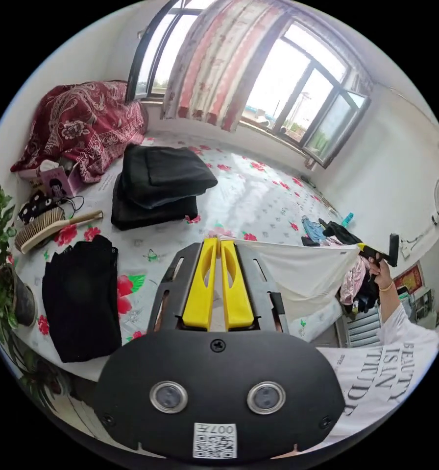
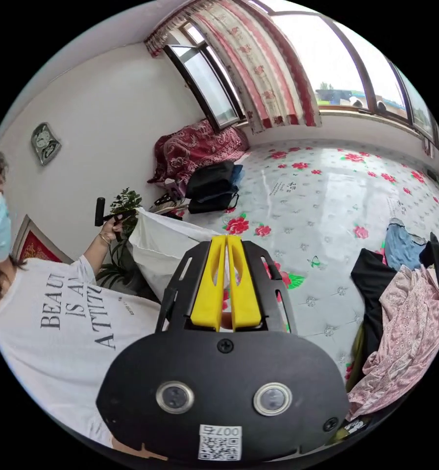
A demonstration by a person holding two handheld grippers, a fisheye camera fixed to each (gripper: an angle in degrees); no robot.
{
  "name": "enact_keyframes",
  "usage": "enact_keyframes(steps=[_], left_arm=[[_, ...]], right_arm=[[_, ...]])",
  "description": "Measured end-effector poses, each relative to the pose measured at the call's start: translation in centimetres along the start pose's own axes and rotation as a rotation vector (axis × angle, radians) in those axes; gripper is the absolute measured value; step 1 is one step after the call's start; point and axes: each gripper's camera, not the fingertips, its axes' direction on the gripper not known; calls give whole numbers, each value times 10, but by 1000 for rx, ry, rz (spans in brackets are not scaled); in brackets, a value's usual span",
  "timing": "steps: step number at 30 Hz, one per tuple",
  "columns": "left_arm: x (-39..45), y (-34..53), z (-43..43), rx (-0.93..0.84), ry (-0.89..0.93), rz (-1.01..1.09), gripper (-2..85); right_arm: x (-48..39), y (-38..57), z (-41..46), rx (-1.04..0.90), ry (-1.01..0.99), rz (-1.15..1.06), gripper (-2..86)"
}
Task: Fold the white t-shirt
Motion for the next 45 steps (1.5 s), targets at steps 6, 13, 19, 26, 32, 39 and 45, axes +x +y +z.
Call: enact_keyframes(steps=[6,13,19,26,32,39,45], left_arm=[[41,-96,-117,365,42,97,-9],[88,-45,-218,638,-6,347,-9],[76,43,-168,472,-23,359,-9],[1,189,43,-122,-104,76,-8],[-37,262,181,-537,-129,3,-8],[-58,259,196,-553,-142,25,-8],[-81,253,206,-520,-104,-44,-8]], right_arm=[[-62,-95,-106,418,109,-145,-2],[-148,-20,-185,698,190,-474,-2],[-125,57,-122,470,163,-402,-2],[-43,157,73,-112,194,-133,-2],[34,239,224,-438,144,155,-2],[43,257,238,-456,199,157,12],[31,256,259,-489,217,43,34]])
